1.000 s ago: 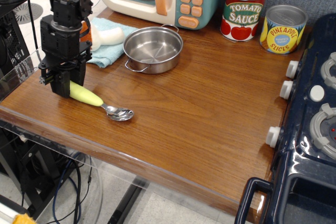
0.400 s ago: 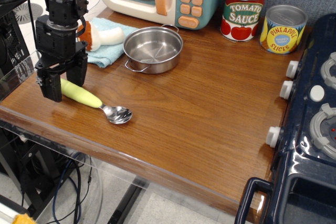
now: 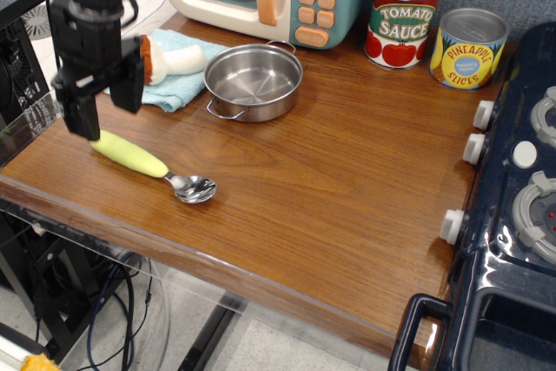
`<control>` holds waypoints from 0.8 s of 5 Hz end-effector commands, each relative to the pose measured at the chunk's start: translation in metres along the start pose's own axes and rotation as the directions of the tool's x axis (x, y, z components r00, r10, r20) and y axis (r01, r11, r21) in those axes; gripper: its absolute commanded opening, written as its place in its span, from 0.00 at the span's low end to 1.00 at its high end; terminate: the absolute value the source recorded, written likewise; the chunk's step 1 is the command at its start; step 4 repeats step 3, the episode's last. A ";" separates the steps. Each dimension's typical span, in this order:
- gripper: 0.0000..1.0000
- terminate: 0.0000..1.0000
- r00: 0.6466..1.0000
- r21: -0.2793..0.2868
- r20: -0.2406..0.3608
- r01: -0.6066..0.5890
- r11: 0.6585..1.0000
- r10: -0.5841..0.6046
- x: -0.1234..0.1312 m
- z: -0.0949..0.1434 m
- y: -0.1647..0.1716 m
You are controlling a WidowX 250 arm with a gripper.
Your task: Move the yellow spoon to the front of the table.
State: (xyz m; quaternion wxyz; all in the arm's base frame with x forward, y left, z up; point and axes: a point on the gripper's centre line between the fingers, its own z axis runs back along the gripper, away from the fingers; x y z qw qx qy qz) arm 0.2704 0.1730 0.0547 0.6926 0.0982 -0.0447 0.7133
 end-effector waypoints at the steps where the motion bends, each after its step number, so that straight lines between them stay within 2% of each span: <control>1: 1.00 0.00 0.998 -0.098 0.059 0.021 0.995 -0.015 -0.025 0.037 0.012; 2: 1.00 0.00 0.998 -0.098 0.059 0.021 0.995 -0.015 -0.025 0.037 0.012; 3: 1.00 1.00 0.998 -0.098 0.059 0.021 0.995 -0.015 -0.025 0.037 0.012; 4: 1.00 1.00 0.998 -0.098 0.059 0.021 0.995 -0.015 -0.025 0.037 0.012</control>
